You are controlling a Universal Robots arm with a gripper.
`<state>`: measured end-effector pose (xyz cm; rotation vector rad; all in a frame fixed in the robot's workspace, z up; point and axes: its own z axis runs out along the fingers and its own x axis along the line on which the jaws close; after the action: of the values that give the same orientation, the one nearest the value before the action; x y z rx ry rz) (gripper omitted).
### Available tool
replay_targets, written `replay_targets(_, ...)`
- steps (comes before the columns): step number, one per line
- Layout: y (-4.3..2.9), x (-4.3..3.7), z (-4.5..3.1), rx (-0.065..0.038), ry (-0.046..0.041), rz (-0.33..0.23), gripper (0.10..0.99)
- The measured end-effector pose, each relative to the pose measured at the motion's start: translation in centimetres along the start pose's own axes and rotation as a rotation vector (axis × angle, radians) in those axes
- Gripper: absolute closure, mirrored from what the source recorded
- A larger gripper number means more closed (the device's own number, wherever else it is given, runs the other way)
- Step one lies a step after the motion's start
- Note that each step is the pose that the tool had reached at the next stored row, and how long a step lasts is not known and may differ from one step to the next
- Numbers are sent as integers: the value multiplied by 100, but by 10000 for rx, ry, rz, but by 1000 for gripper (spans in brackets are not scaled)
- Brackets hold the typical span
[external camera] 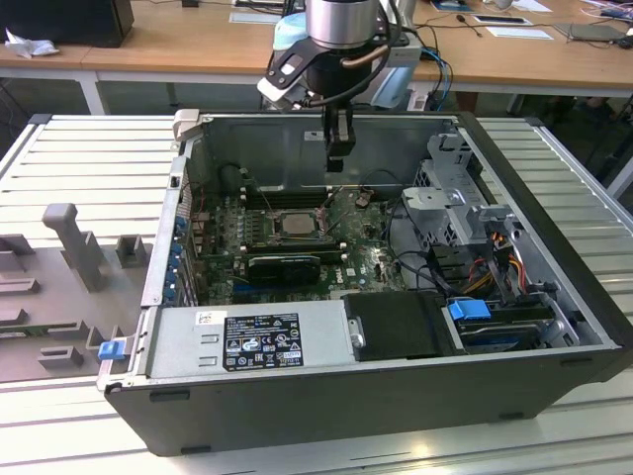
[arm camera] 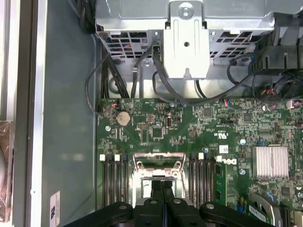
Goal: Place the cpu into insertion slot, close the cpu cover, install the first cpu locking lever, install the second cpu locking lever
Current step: 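Close the cpu cover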
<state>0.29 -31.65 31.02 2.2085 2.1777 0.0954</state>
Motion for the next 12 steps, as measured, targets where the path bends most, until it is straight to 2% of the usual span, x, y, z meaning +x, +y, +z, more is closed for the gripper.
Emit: replay_targets(12, 111, 2, 8, 0, -1, 0, 980)
